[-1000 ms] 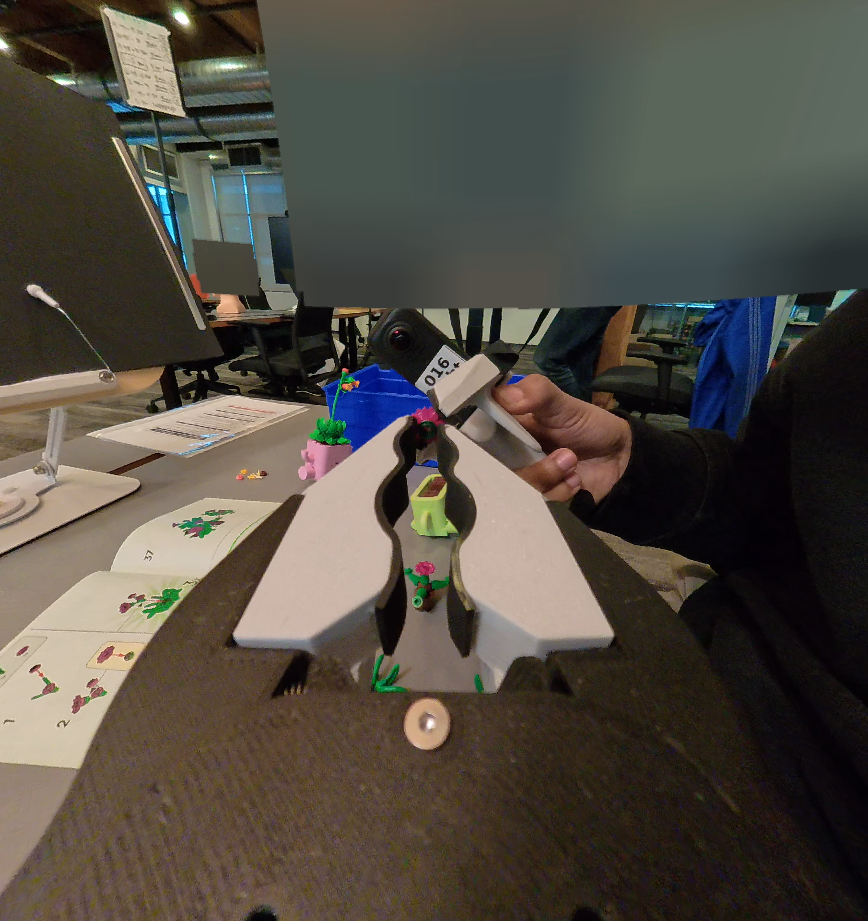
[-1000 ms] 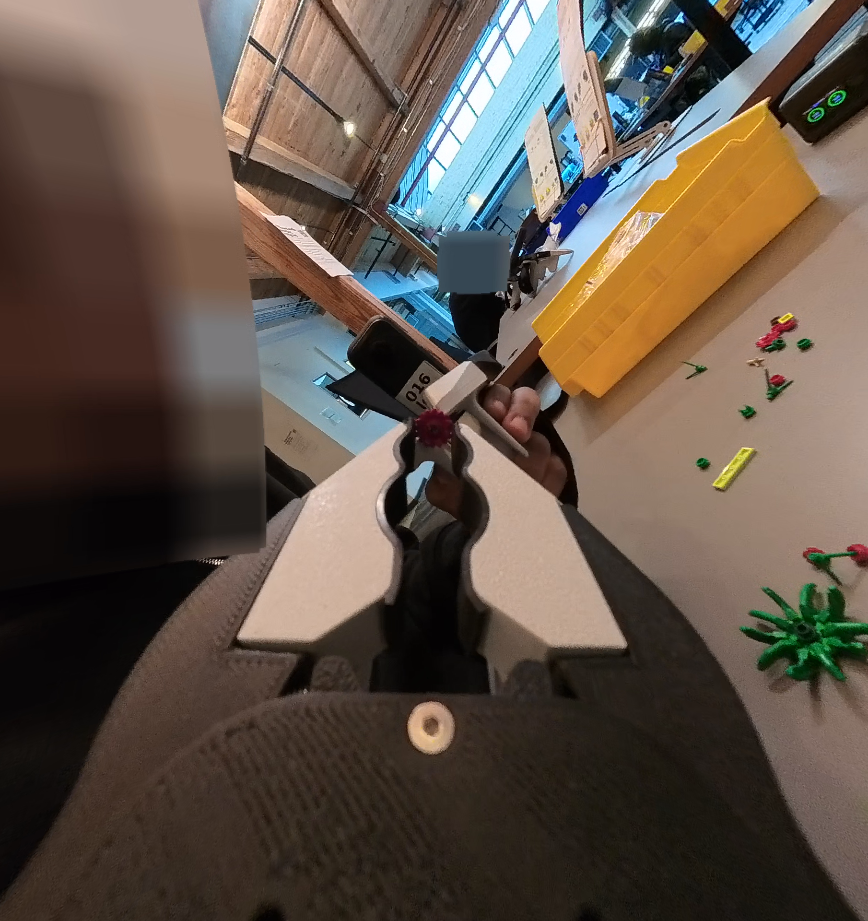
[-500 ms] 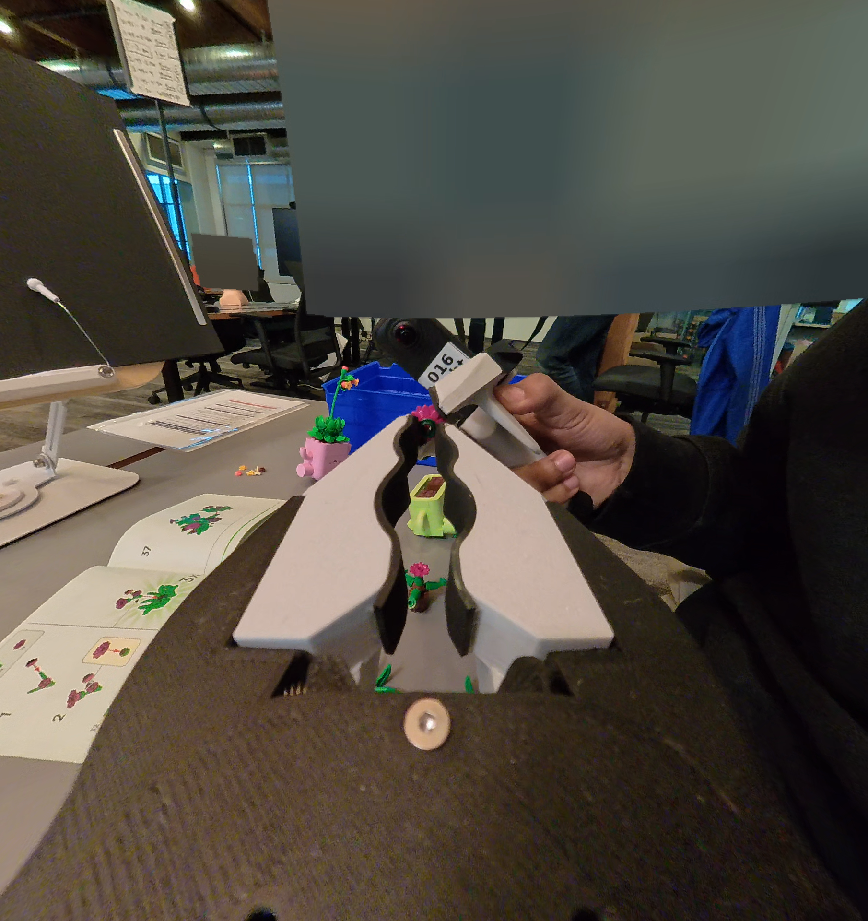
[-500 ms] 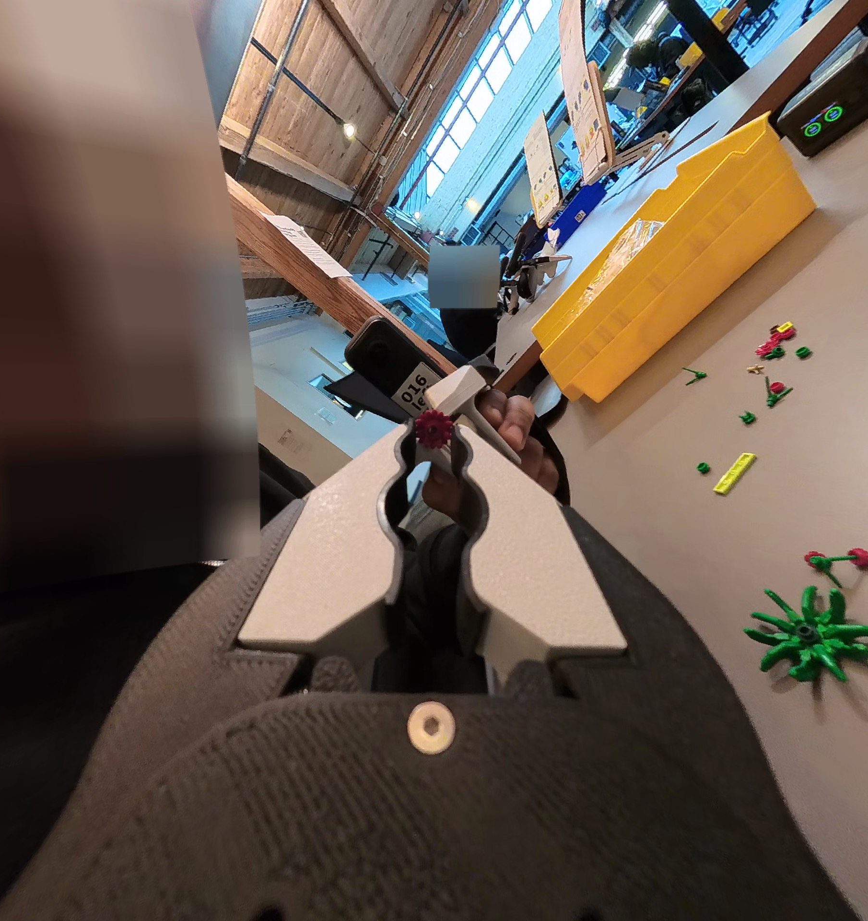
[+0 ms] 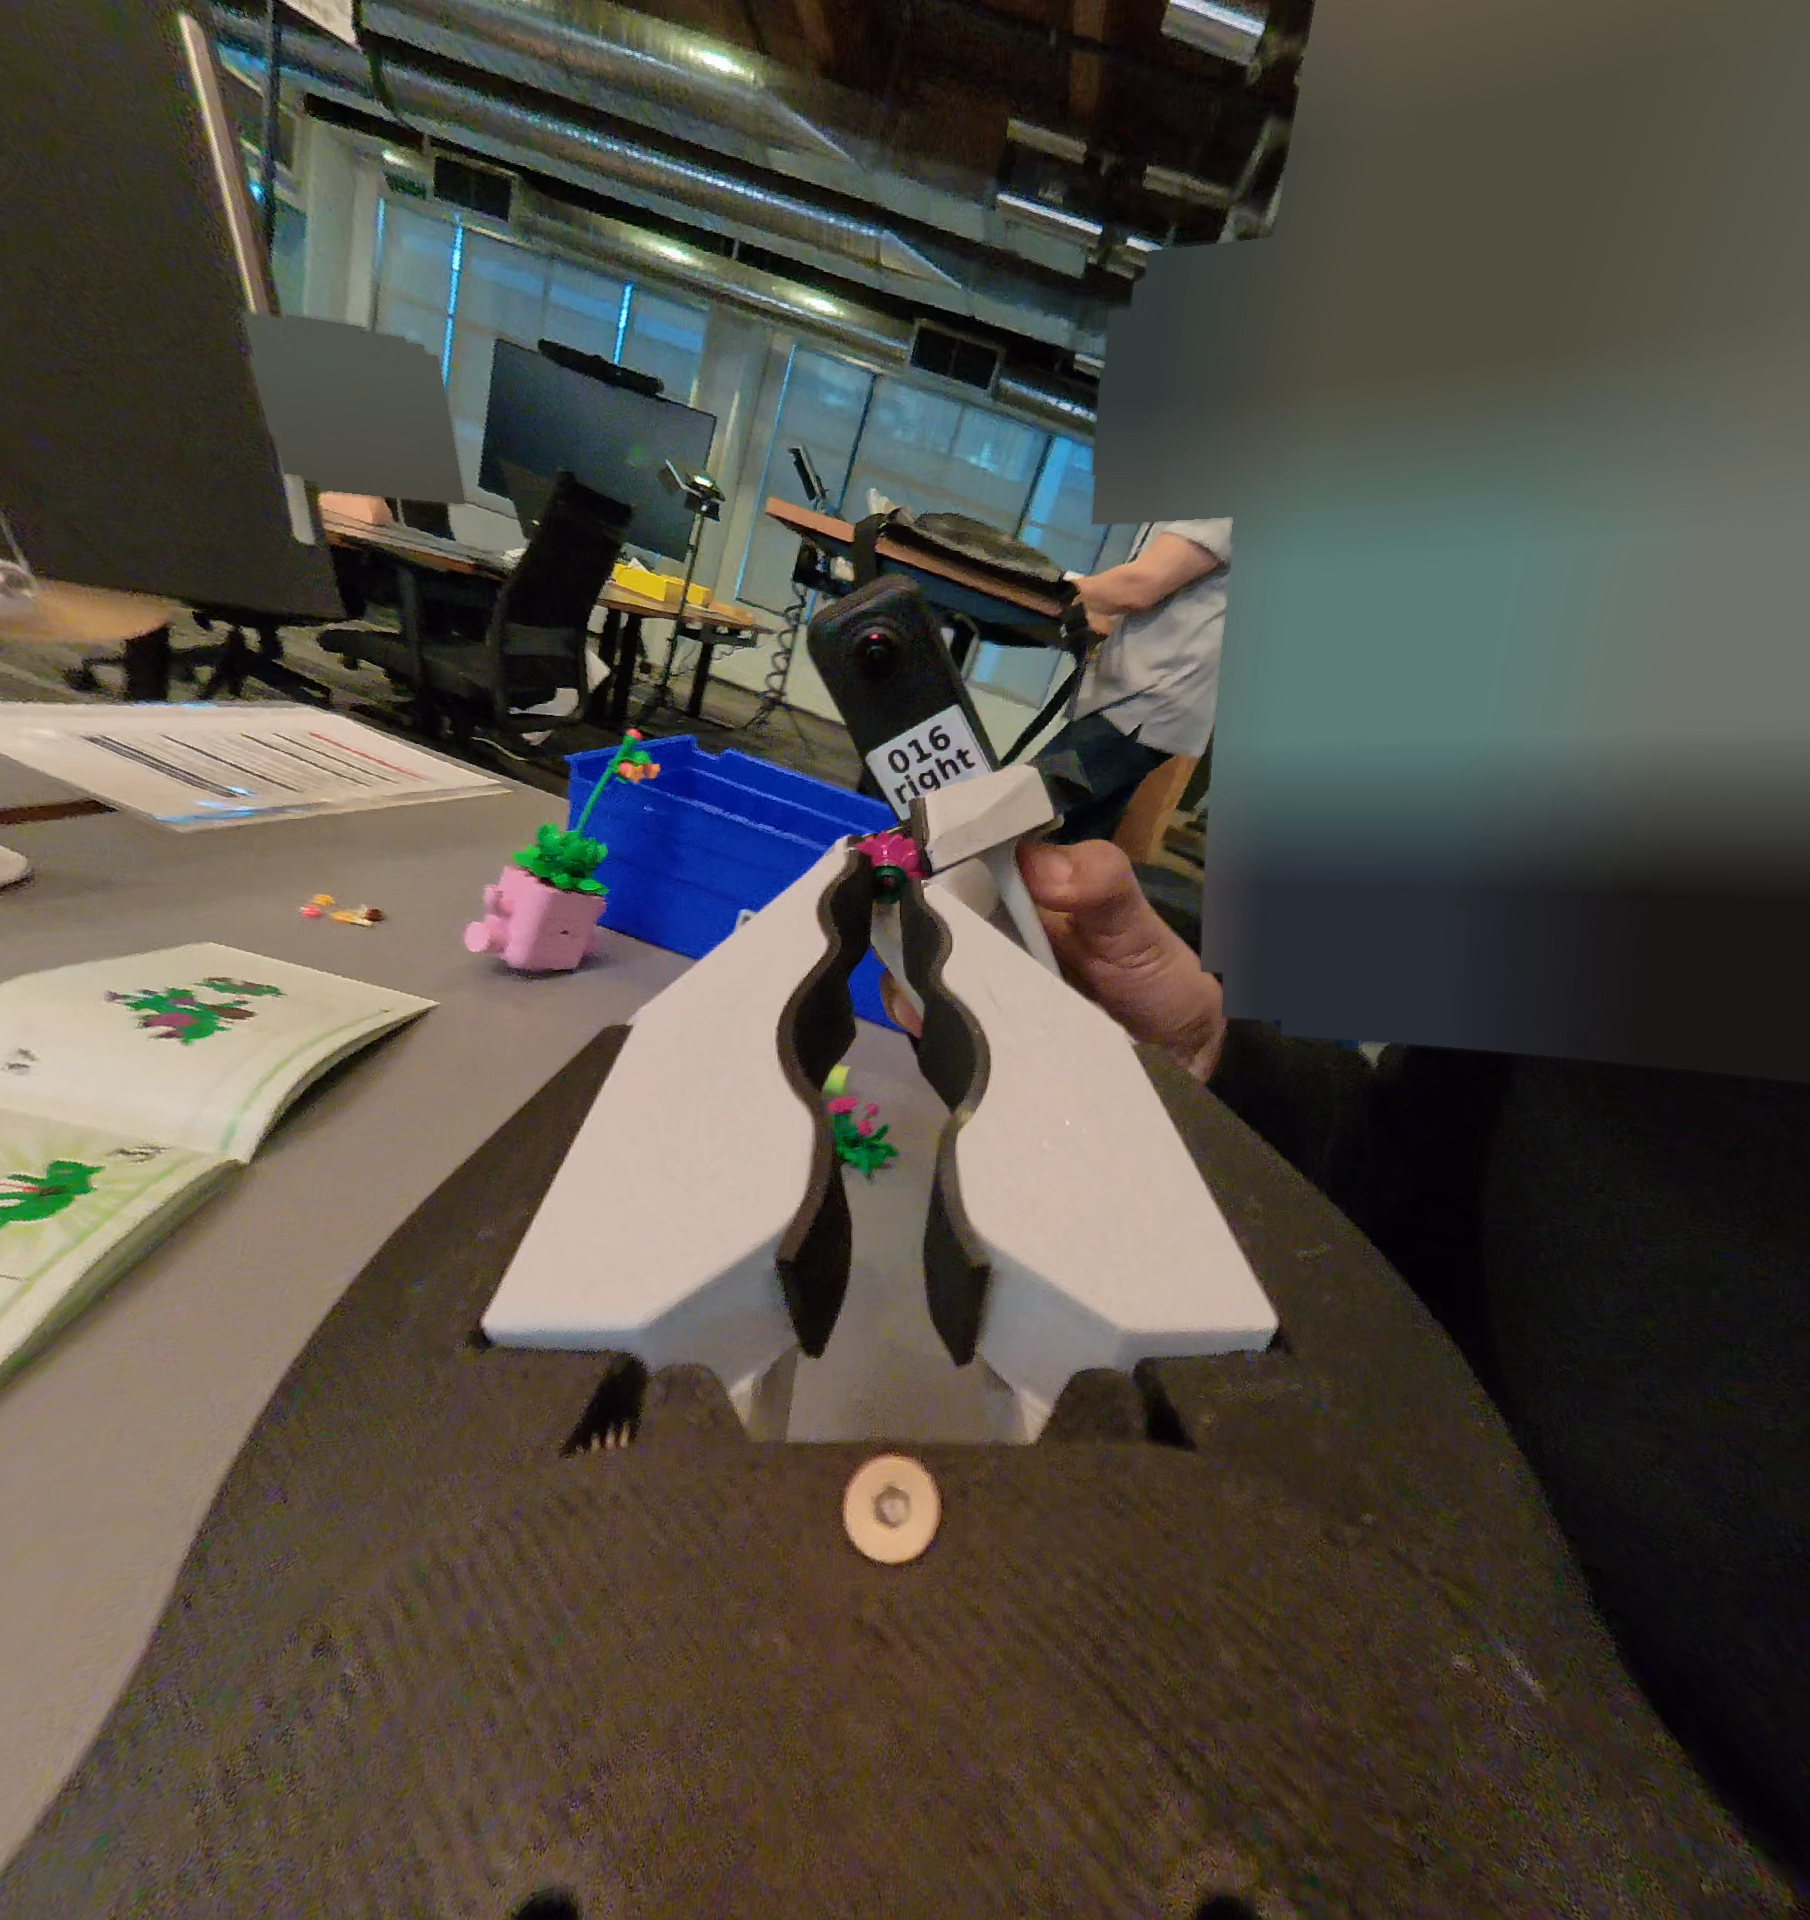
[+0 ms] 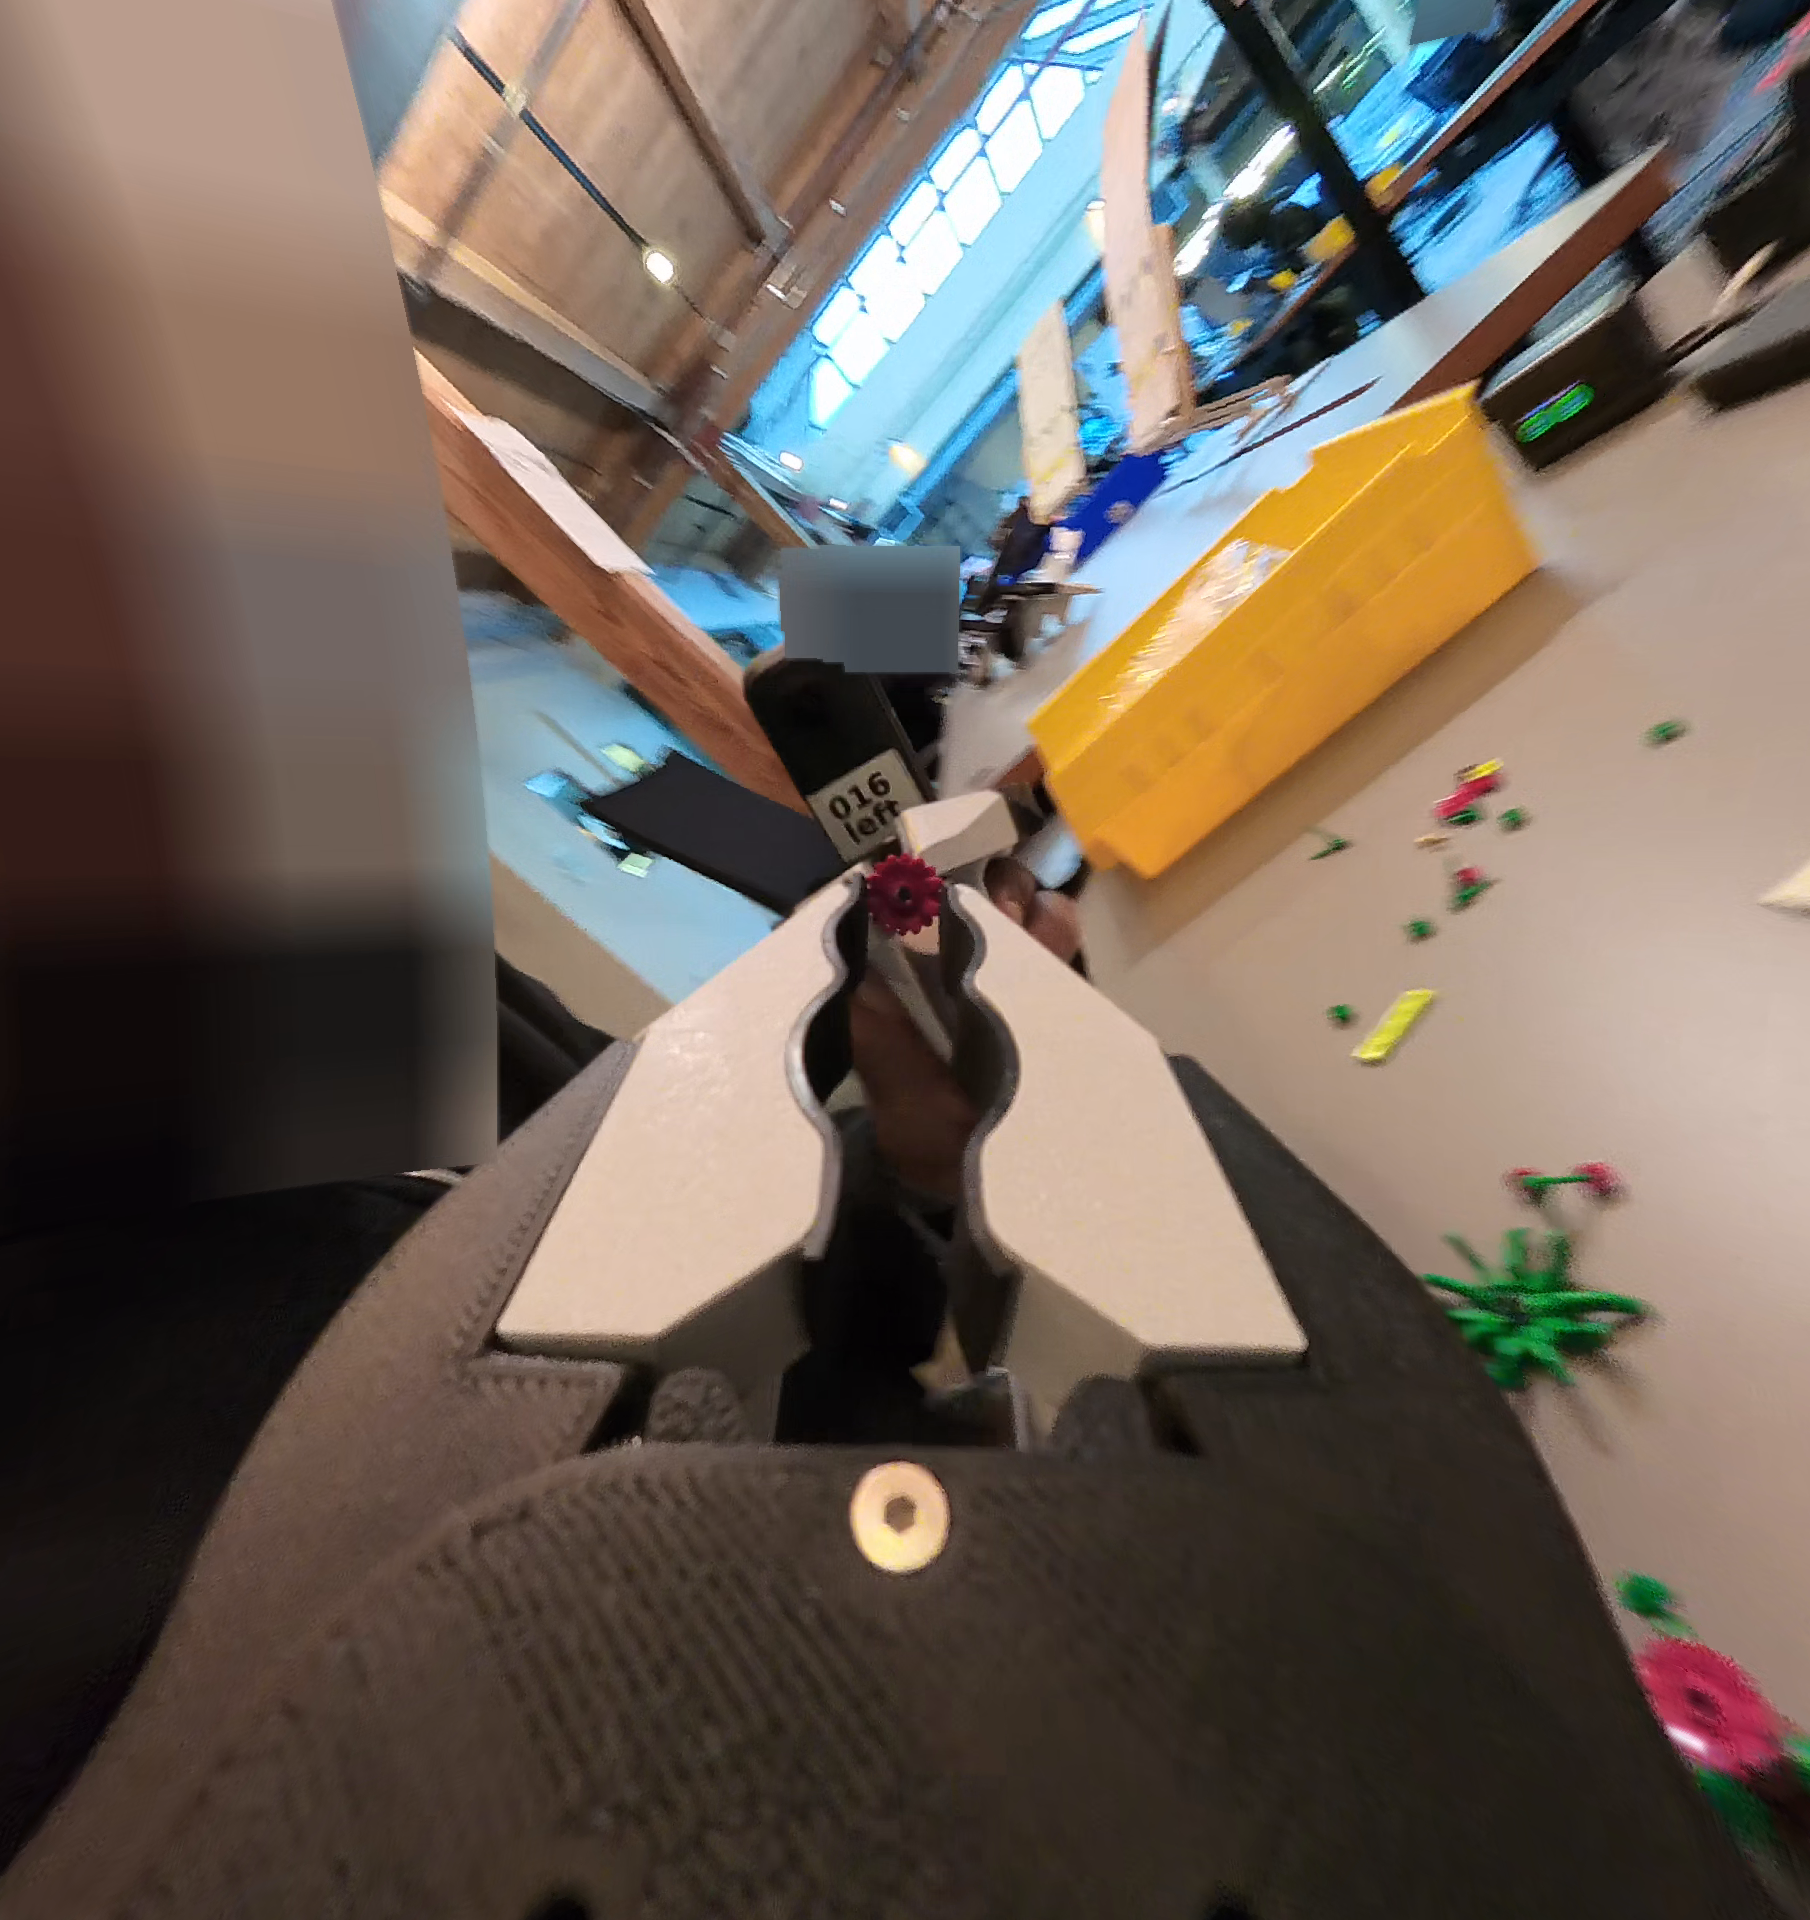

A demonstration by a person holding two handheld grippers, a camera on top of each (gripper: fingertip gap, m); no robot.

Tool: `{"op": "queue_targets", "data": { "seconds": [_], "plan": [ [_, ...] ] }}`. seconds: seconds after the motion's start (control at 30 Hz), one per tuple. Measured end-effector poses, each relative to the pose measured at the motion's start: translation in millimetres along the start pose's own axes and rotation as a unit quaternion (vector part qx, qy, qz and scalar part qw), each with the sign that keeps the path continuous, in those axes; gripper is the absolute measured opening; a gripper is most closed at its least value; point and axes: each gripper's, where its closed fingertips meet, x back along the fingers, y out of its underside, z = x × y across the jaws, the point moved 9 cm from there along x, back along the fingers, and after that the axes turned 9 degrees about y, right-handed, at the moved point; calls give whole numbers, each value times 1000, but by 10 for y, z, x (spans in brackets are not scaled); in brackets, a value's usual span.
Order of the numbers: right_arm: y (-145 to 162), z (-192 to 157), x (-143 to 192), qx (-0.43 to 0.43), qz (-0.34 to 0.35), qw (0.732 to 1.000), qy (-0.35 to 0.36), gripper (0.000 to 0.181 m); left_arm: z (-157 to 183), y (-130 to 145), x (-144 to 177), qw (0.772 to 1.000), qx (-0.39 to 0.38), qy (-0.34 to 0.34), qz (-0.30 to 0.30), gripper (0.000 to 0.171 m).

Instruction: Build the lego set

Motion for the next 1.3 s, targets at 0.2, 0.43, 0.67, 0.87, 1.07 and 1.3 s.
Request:
{"op": "queue_targets", "data": {
  "seconds": [0.2,0.43,0.67,0.87,1.07,1.3],
  "plan": [
    [9,-21,18,-6,-5,1000,1,11,25,16,-10,999,-41,-1,-6,6],
    [47,28,-11,-34,-4,999,-24,12,64,13,10,996,-87,-22,-22,6],
    [24,30,11,-51,8,998,-42,12,83,-1,44,994,-103,-25,-20,0],
    [12,28,17,-45,1,998,-34,12,86,-6,36,994,-103,-23,-18,5],
    [28,34,-7,-47,-12,998,-33,12,75,-7,27,995,-92,-19,-14,5],
    [28,33,-10,-49,-23,998,-35,12,64,-8,38,997,-76,-1,-14,3]
  ]
}}
